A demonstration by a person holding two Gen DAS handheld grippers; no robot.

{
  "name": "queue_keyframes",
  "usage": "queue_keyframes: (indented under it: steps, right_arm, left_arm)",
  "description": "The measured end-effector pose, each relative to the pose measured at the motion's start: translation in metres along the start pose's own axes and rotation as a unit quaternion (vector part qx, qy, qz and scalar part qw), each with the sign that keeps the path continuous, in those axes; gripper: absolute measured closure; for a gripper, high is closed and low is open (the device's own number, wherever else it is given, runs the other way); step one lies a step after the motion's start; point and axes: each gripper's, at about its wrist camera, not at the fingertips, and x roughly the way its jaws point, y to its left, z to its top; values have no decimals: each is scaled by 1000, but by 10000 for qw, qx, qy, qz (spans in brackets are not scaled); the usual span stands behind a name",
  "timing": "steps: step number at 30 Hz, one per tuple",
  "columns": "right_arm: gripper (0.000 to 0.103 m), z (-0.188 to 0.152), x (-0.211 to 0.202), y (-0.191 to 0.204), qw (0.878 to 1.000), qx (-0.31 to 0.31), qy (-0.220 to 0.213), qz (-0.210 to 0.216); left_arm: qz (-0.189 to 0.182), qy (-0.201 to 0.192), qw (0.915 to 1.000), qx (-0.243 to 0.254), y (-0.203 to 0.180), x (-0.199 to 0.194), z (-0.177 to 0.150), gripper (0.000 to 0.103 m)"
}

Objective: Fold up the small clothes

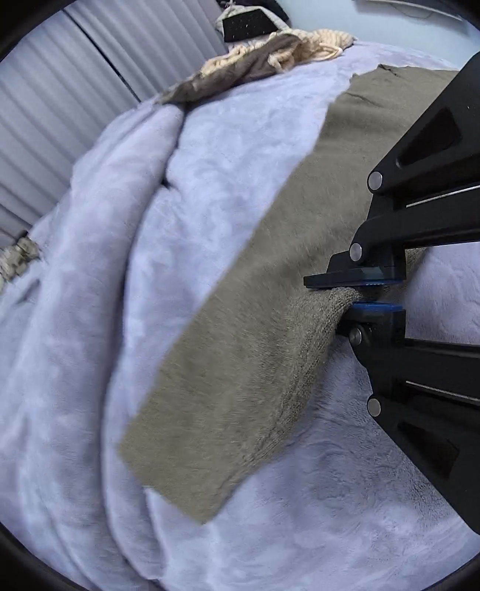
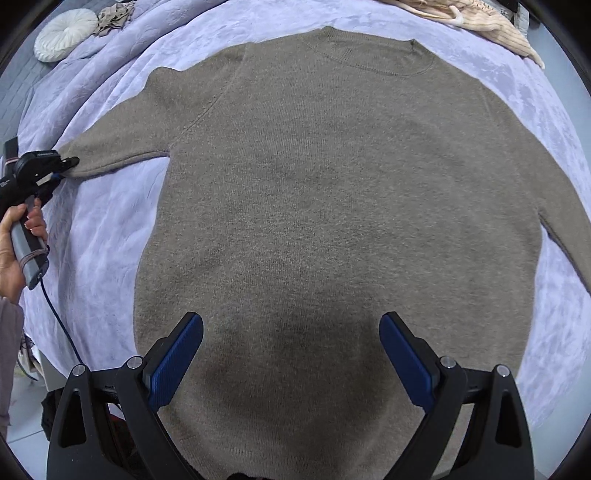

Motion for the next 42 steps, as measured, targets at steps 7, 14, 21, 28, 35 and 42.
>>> queue_keyframes:
  steps: [7,14,21,28,35,42]
  right_arm:
    - [6,5,2,-29,9986,303,-406,142]
    - [6,8,-13,-91,9931,881,-769,32]
    - [6,-5,-11,-167,9852,1540,-717,-221]
    - [6,-8,-13,-200,9845,1562,-714,-360]
    - [6,43,-20,-138,9907,117,-1315,-314]
    - [6,85,-16,-50,9741,-1438,-1734,-210]
  left_arm:
    - [-503,-857,9796,1749,-128,-65,-12,96]
    - [-1435,-428,9303,3350,-287,-57,-106,96]
    - [-1117,695,8956,4250,-353,10,-224,95]
    - [-771,893,8891,4422,-329,-5,-236,95]
    - [152,592,9110,4079,-252,-25,-189,95]
    - [424,671,9379,3377,-198,-27,-168,3]
